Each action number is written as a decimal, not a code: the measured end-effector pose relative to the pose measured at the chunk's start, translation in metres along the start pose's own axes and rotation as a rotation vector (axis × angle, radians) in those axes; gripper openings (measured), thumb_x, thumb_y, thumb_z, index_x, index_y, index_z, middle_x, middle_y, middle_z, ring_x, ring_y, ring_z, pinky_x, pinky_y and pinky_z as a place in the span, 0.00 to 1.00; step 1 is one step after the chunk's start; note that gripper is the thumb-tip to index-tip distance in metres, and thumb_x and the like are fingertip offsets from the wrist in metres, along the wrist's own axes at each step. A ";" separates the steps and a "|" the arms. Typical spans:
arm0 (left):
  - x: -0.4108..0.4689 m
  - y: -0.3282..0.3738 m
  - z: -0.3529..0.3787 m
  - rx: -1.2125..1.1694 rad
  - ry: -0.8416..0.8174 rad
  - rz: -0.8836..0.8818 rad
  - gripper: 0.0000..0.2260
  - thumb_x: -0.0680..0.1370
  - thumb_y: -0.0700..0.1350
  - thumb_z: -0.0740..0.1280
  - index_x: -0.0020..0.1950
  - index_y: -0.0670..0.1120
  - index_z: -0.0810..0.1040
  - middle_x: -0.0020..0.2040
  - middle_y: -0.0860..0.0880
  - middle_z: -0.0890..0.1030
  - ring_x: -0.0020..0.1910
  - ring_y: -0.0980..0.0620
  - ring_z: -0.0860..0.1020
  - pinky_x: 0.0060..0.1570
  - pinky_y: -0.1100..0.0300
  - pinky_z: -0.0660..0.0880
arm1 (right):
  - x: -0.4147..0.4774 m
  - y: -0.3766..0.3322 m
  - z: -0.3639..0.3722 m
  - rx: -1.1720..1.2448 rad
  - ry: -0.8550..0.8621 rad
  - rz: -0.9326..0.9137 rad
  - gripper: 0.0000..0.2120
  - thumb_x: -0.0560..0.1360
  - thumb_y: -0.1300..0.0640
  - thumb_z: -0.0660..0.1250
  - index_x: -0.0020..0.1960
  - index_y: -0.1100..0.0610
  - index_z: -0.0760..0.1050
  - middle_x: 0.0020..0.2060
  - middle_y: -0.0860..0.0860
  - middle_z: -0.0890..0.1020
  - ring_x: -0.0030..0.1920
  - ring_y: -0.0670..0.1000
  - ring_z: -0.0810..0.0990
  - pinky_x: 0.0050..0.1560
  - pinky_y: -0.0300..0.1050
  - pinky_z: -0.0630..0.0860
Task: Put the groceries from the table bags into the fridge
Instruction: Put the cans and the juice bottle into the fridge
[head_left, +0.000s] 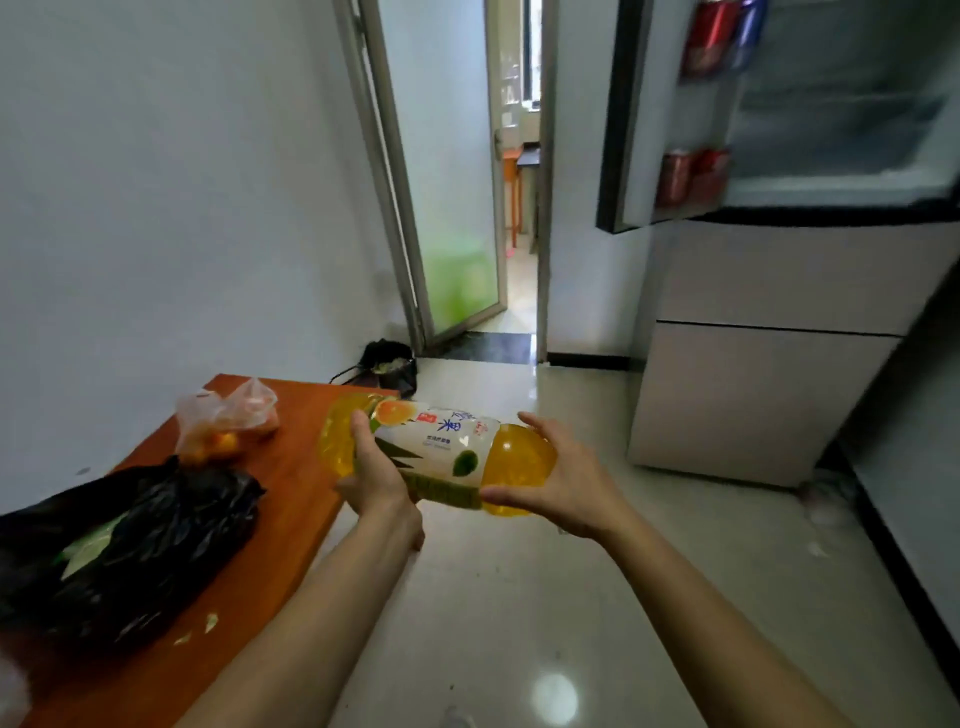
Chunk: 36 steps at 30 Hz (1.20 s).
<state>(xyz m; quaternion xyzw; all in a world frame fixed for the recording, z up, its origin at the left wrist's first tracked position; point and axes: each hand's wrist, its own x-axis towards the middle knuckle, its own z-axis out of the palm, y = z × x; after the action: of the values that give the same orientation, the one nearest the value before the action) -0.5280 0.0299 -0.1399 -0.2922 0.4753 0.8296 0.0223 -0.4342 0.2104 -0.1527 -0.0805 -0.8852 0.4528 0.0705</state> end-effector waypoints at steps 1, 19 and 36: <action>-0.005 -0.008 0.029 -0.002 -0.046 0.004 0.39 0.64 0.70 0.72 0.67 0.50 0.67 0.52 0.44 0.83 0.40 0.44 0.86 0.39 0.43 0.83 | 0.002 0.012 -0.020 0.033 0.065 0.022 0.56 0.56 0.27 0.76 0.77 0.41 0.57 0.72 0.45 0.66 0.68 0.50 0.69 0.64 0.54 0.76; -0.107 -0.154 0.542 0.081 -0.800 -0.014 0.34 0.64 0.68 0.74 0.62 0.55 0.66 0.56 0.48 0.81 0.51 0.47 0.83 0.51 0.46 0.81 | 0.113 0.174 -0.417 0.308 0.641 0.113 0.55 0.55 0.47 0.85 0.76 0.42 0.62 0.64 0.40 0.72 0.63 0.49 0.76 0.55 0.51 0.82; -0.168 -0.274 0.876 0.219 -0.924 0.238 0.42 0.72 0.70 0.65 0.77 0.60 0.45 0.62 0.48 0.74 0.58 0.45 0.78 0.57 0.41 0.78 | 0.272 0.344 -0.702 0.059 0.797 -0.151 0.50 0.55 0.36 0.82 0.71 0.32 0.60 0.64 0.36 0.69 0.63 0.45 0.72 0.54 0.47 0.81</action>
<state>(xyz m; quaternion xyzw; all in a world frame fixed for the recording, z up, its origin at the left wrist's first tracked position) -0.7089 0.9228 0.0630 0.1667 0.5304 0.8144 0.1665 -0.5345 1.0195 -0.0114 -0.1825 -0.7785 0.4050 0.4434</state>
